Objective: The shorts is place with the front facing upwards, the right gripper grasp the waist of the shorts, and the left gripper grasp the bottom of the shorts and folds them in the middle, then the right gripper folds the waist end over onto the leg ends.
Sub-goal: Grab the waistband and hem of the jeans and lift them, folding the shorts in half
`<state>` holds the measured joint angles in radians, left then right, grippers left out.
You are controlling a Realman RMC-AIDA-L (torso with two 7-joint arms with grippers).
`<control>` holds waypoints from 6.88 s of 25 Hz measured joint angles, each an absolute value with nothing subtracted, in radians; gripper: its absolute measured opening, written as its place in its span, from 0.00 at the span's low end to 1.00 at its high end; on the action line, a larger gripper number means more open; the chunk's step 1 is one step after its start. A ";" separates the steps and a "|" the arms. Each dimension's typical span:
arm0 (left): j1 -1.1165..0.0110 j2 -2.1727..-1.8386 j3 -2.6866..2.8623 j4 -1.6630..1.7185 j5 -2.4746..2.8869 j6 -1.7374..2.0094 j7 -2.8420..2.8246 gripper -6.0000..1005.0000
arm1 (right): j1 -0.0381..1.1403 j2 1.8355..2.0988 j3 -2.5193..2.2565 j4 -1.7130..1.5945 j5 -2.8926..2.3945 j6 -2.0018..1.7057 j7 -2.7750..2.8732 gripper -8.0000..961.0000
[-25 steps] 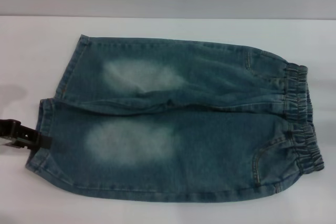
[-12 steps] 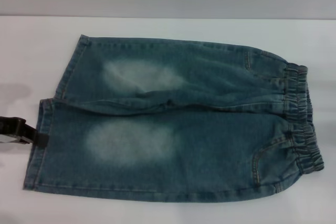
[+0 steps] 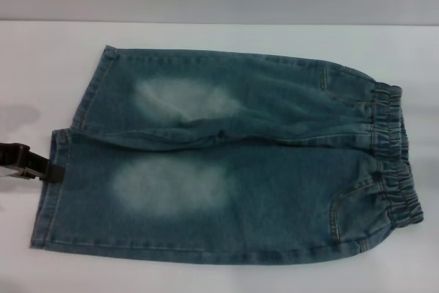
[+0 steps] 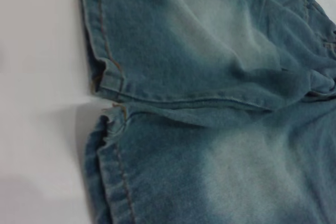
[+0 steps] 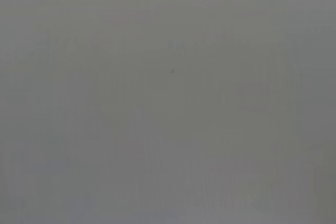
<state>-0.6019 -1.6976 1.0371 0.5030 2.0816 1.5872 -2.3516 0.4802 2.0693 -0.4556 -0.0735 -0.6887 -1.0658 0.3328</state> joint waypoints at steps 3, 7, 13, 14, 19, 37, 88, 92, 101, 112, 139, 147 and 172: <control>-0.602 -1.684 1.032 0.503 2.082 1.614 -2.367 0.07 | 0.481 2.069 -0.456 -0.074 -0.689 -1.066 0.333 0.57; -0.596 -1.675 1.015 0.505 2.081 1.645 -2.386 0.20 | 0.482 2.069 -0.456 -0.076 -0.689 -1.065 0.332 0.57; -0.589 -1.683 1.020 0.504 2.122 1.680 -2.385 0.41 | 0.485 2.069 -0.456 -0.080 -0.689 -1.065 0.332 0.57; -0.588 -1.686 1.018 0.504 2.133 1.681 -2.385 0.44 | 0.485 2.069 -0.456 -0.080 -0.689 -1.064 0.332 0.57; -0.578 -1.696 1.014 0.499 2.160 1.679 -2.379 0.58 | 0.488 2.069 -0.456 -0.080 -0.689 -1.054 0.331 0.57; -0.562 -1.709 1.000 0.528 2.223 1.697 -2.413 0.71 | 0.496 2.072 -0.455 -0.076 -0.689 -1.041 0.331 0.57; -0.578 -1.742 0.998 0.529 2.326 1.684 -2.423 0.81 | 0.506 2.071 -0.465 -0.073 -0.696 -1.040 0.331 0.57; -0.580 -1.741 0.992 0.529 2.327 1.686 -2.420 0.81 | 0.504 2.071 -0.465 -0.073 -0.696 -1.040 0.331 0.57; -0.584 -1.744 0.997 0.526 2.329 1.681 -2.416 0.81 | 0.505 2.071 -0.465 -0.074 -0.697 -1.040 0.331 0.57; -0.585 -1.743 0.991 0.528 2.349 1.662 -2.421 0.81 | 0.508 2.072 -0.466 -0.073 -0.695 -1.036 0.313 0.57; -0.621 -1.784 0.900 0.531 2.364 1.700 -2.396 0.80 | 0.511 2.071 -0.444 -0.074 -0.689 -1.029 0.307 0.57; -0.622 -1.782 0.893 0.547 2.364 1.685 -2.392 0.79 | 0.512 2.071 -0.449 -0.074 -0.689 -1.029 0.307 0.57; -0.615 -1.786 0.894 0.555 2.365 1.683 -2.373 0.53 | 0.504 2.072 -0.443 -0.077 -0.689 -1.029 0.310 0.57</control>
<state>-0.6154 -1.7864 0.8943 0.5551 2.3655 1.6832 -2.3727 0.5035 2.0724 -0.4432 -0.0766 -0.6887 -1.0293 0.3097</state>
